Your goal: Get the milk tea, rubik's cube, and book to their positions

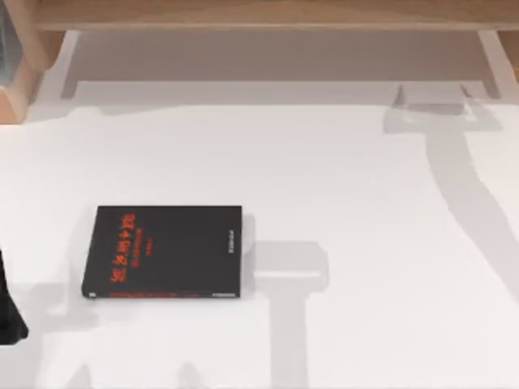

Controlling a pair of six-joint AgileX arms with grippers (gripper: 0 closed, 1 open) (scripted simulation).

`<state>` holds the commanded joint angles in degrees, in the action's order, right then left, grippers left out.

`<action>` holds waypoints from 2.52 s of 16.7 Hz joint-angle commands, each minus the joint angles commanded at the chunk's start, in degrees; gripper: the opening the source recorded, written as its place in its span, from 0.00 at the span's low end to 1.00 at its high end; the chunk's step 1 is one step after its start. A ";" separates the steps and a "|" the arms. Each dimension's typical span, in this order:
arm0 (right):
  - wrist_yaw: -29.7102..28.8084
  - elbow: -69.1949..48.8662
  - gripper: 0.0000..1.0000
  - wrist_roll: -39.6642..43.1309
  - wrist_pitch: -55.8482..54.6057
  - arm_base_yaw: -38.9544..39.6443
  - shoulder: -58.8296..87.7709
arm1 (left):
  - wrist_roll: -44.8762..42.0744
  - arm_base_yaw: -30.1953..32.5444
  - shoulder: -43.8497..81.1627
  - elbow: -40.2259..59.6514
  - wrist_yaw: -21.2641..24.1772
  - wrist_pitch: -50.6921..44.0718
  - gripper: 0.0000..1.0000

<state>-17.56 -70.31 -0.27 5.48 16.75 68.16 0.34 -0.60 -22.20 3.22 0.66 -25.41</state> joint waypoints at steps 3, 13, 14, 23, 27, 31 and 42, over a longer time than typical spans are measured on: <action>4.71 22.48 1.00 0.19 -0.59 -4.51 -19.86 | 0.00 0.00 0.00 0.00 0.00 0.00 1.00; 16.75 67.99 1.00 0.30 -4.95 -15.97 -65.71 | 0.00 0.00 0.00 0.00 0.00 0.00 1.00; 17.21 69.32 1.00 0.28 -5.25 -16.41 -67.12 | 0.00 0.00 0.00 0.00 0.00 0.00 1.00; 17.56 70.31 1.00 0.27 -5.48 -16.75 -68.16 | -0.01 -1.28 10.58 2.58 0.42 1.19 1.00; 17.56 70.31 1.00 0.27 -5.48 -16.75 -68.16 | -0.09 -3.37 21.28 10.95 2.62 6.81 1.00; 17.56 70.31 1.00 0.27 -5.48 -16.75 -68.16 | -0.20 -6.63 41.30 23.56 6.02 15.71 1.00; 17.56 70.31 1.00 0.27 -5.48 -16.75 -68.16 | 0.02 -15.62 109.66 60.50 16.83 46.11 1.00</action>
<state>0.00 0.00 0.00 0.00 0.00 0.00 0.36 -16.22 87.46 63.72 17.49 20.70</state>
